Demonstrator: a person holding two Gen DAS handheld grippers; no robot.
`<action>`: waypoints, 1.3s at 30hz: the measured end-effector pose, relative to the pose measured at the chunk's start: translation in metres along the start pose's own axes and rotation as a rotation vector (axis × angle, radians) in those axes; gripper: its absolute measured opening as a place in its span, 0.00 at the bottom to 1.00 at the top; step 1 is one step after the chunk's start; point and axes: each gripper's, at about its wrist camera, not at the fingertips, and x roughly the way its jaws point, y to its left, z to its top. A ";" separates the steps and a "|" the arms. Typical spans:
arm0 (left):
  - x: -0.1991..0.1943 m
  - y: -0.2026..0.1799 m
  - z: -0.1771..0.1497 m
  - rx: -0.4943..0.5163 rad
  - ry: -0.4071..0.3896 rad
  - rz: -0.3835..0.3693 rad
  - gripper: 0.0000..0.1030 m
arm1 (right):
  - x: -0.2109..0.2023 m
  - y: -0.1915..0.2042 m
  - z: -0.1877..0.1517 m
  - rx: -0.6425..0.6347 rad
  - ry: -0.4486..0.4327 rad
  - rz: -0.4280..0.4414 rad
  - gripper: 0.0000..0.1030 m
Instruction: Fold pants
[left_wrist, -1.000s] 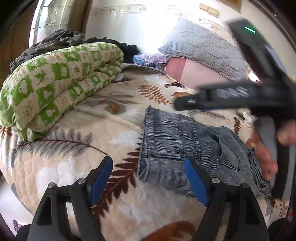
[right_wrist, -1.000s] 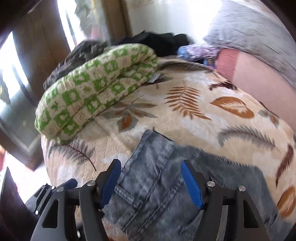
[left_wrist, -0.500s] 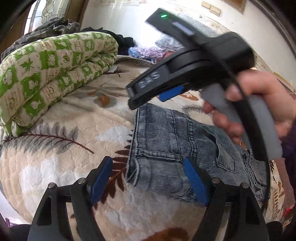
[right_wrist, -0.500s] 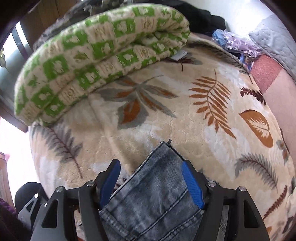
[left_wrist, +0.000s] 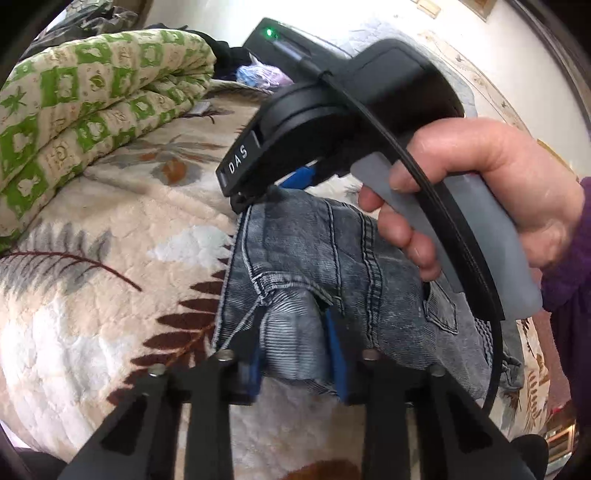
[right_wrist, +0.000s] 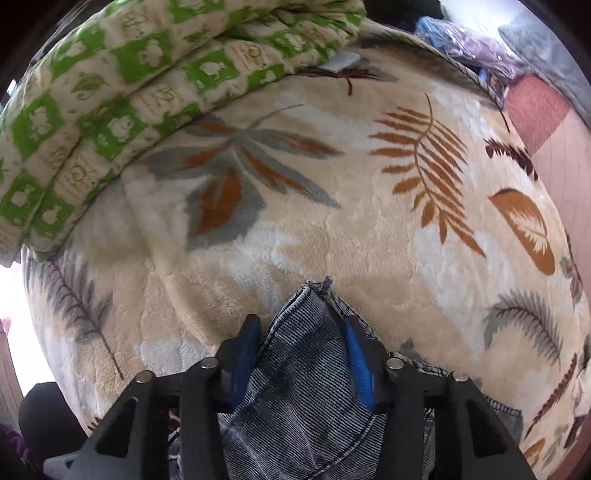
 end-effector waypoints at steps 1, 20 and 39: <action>0.001 -0.001 0.000 0.001 0.003 -0.005 0.24 | 0.000 -0.001 -0.001 -0.001 -0.004 0.000 0.32; -0.012 -0.022 -0.001 0.121 -0.077 -0.045 0.19 | -0.087 -0.018 -0.039 0.117 -0.267 -0.059 0.08; -0.068 -0.124 -0.056 0.556 -0.310 -0.068 0.27 | -0.179 -0.106 -0.192 0.407 -0.567 -0.111 0.08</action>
